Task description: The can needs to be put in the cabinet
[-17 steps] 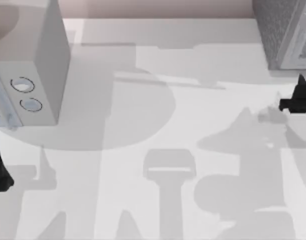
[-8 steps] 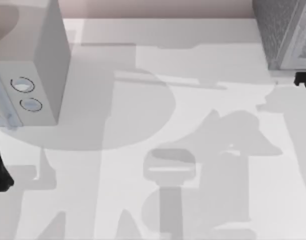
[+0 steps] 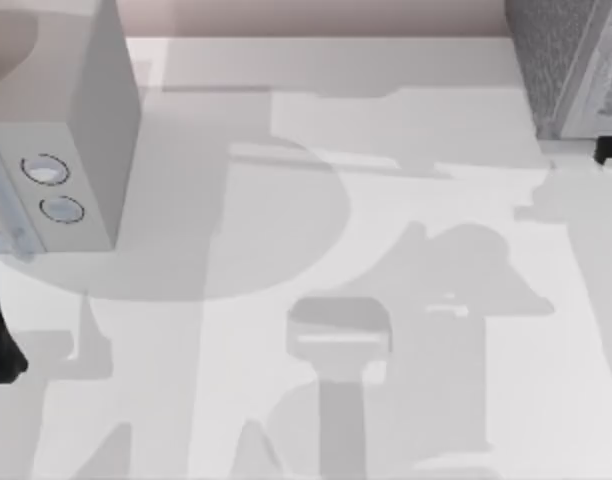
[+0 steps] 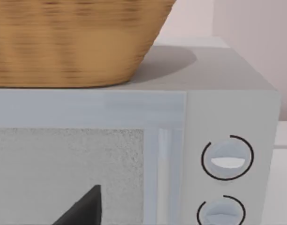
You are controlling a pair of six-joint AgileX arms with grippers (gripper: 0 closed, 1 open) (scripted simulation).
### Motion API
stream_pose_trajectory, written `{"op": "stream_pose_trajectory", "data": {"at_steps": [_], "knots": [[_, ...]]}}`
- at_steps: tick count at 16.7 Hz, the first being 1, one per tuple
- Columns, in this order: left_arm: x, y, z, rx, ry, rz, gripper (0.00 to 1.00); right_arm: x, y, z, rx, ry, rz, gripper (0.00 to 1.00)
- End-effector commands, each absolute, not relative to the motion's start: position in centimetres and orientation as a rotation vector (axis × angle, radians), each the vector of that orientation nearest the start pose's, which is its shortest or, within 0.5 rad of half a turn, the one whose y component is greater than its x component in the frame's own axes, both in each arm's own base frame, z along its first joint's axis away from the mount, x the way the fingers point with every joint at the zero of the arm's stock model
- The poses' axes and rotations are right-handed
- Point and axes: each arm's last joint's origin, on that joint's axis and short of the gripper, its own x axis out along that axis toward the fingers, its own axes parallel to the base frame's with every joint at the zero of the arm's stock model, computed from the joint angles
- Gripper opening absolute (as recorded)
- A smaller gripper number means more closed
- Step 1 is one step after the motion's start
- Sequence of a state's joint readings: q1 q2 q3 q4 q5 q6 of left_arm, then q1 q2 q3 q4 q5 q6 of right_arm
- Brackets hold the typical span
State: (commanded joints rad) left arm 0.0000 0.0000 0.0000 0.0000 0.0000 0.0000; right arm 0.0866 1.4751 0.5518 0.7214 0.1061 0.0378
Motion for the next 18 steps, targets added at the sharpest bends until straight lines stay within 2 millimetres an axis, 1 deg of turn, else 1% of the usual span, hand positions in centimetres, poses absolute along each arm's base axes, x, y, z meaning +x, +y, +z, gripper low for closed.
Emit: {"op": "stream_pose_trajectory", "data": {"at_steps": [3,6,9,12,16,18], "knots": [[10.6,-0.1,16.0,0.0,0.0,0.0,1.0,28.6,2.2,18.0,0.001,0.224,-0.01,0.0],[10.6,-0.1,16.0,0.0,0.0,0.0,1.0,26.7,1.9,17.7,-0.005,0.27,-0.009,0.0],[10.6,-0.1,16.0,0.0,0.0,0.0,1.0,24.1,1.4,18.6,-0.006,0.262,-0.009,0.0],[10.6,-0.1,16.0,0.0,0.0,0.0,1.0,21.2,1.0,19.8,-0.002,0.21,-0.009,0.0],[10.6,-0.1,16.0,0.0,0.0,0.0,1.0,18.2,0.7,21.6,0.005,0.094,-0.004,0.0],[10.6,-0.1,16.0,0.0,0.0,0.0,1.0,17.0,0.5,21.8,0.007,0.061,-0.003,0.0]]}}
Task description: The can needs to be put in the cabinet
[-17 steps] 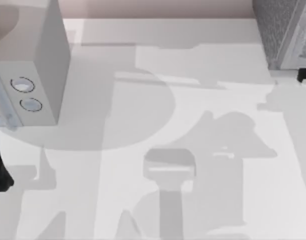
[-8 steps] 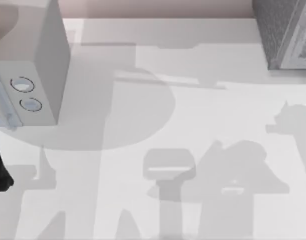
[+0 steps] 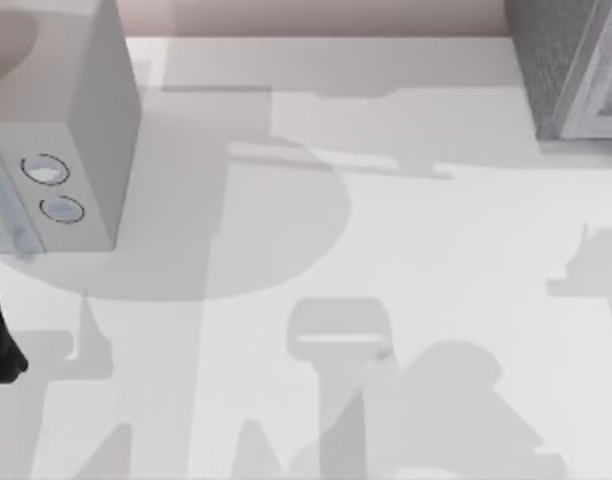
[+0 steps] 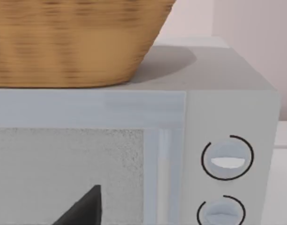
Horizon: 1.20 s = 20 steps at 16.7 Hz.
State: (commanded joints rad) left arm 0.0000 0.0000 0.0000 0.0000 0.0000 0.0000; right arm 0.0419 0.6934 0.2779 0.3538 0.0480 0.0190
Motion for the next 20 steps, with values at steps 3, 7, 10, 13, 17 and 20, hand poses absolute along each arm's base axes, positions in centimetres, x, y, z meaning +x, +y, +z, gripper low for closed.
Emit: {"op": "stream_pose_trajectory", "data": {"at_steps": [3,7,10,13,17,20], "knots": [[10.6,-0.1,16.0,0.0,0.0,0.0,1.0,14.5,0.3,22.1,0.009,-0.025,-0.001,0.0],[10.6,-0.1,16.0,0.0,0.0,0.0,1.0,11.3,0.1,20.8,0.007,-0.105,-0.002,0.0],[10.6,-0.1,16.0,0.0,0.0,0.0,1.0,10.6,-0.1,18.2,0.003,-0.07,-0.002,0.0],[10.6,-0.1,16.0,0.0,0.0,0.0,1.0,10.6,-0.1,16.1,0.0,-0.004,0.0,0.0],[10.6,-0.1,16.0,0.0,0.0,0.0,1.0,10.6,-0.1,16.0,0.0,0.0,0.0,0.0],[10.6,-0.1,16.0,0.0,0.0,0.0,1.0,10.5,-0.1,16.4,0.002,-0.008,0.003,0.0]]}}
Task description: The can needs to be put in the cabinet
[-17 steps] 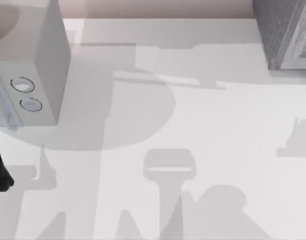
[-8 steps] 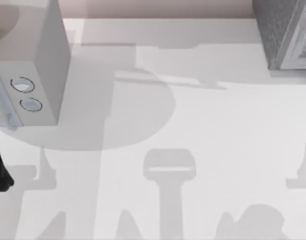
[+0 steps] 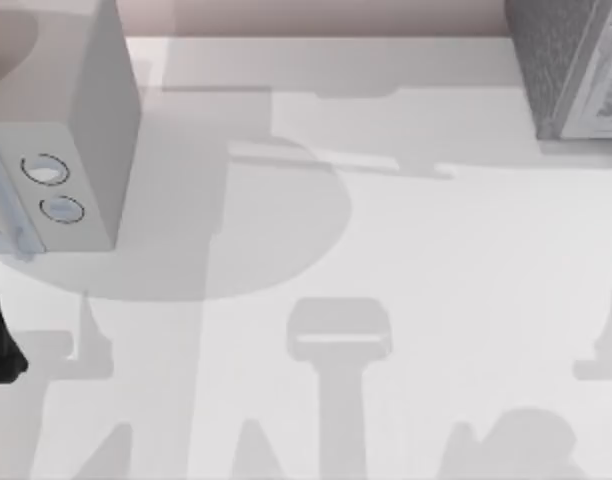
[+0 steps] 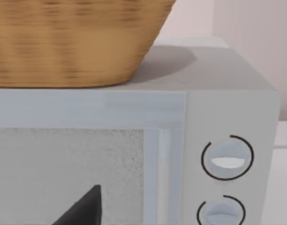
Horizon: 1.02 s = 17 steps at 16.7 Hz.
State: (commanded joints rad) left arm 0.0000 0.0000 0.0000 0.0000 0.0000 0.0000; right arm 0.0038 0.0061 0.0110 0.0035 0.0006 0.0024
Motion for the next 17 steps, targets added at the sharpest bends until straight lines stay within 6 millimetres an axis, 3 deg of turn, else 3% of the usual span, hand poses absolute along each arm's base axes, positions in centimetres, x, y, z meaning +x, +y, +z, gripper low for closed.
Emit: {"op": "stream_pose_trajectory", "data": {"at_steps": [4,9,13,17], "knots": [[10.6,-0.1,16.0,0.0,0.0,0.0,1.0,10.1,0.0,20.0,0.003,-0.066,0.006,0.0],[10.6,-0.1,16.0,0.0,0.0,0.0,1.0,10.5,0.3,26.9,0.003,-0.063,0.007,0.0],[10.6,-0.1,16.0,0.0,0.0,0.0,1.0,12.2,0.8,33.4,0.002,-0.039,0.005,0.0],[10.6,-0.1,16.0,0.0,0.0,0.0,1.0,15.2,1.5,39.7,0.001,-0.02,0.004,0.0]]}}
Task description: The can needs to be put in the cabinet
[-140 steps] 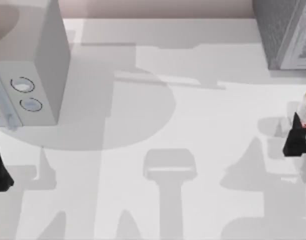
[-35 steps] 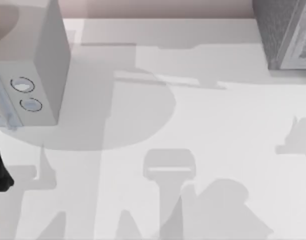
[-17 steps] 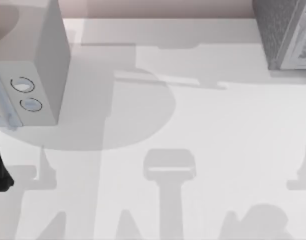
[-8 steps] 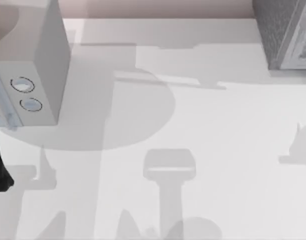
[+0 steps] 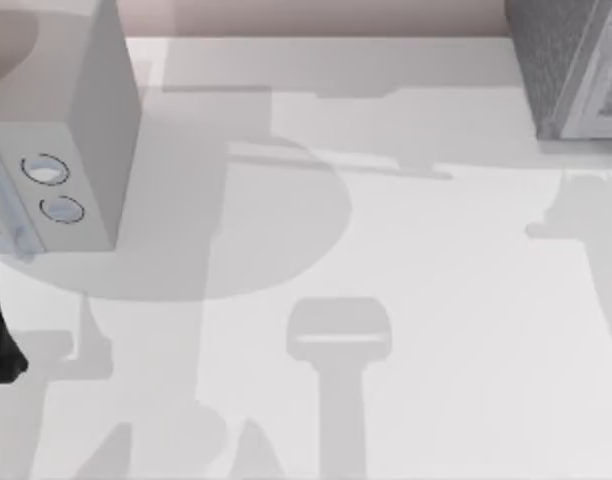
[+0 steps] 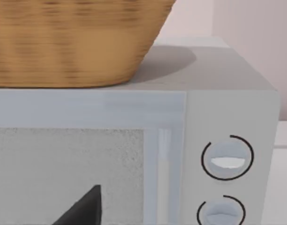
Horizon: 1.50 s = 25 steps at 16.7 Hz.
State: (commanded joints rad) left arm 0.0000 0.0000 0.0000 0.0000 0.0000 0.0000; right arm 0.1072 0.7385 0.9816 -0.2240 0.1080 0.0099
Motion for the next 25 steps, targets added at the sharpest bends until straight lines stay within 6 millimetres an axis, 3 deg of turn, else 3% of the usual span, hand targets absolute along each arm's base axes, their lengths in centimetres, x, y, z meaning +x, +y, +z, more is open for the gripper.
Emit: {"op": "stream_pose_trajectory", "data": {"at_steps": [5,10,14,22,25], "knots": [[10.6,-0.1,16.0,0.0,0.0,0.0,1.0,19.8,2.8,45.9,0.001,-0.004,0.003,0.0],[10.6,-0.1,16.0,0.0,0.0,0.0,1.0,23.7,4.1,49.6,0.001,0.002,0.003,0.0],[10.6,-0.1,16.0,0.0,0.0,0.0,1.0,25.5,4.7,50.9,0.002,0.001,0.003,0.0],[10.6,-0.1,16.0,0.0,0.0,0.0,1.0,25.8,4.7,51.0,0.003,0.006,0.0,0.0],[10.6,-0.1,16.0,0.0,0.0,0.0,1.0,27.7,4.9,51.3,-0.002,0.028,0.0,0.0]]}}
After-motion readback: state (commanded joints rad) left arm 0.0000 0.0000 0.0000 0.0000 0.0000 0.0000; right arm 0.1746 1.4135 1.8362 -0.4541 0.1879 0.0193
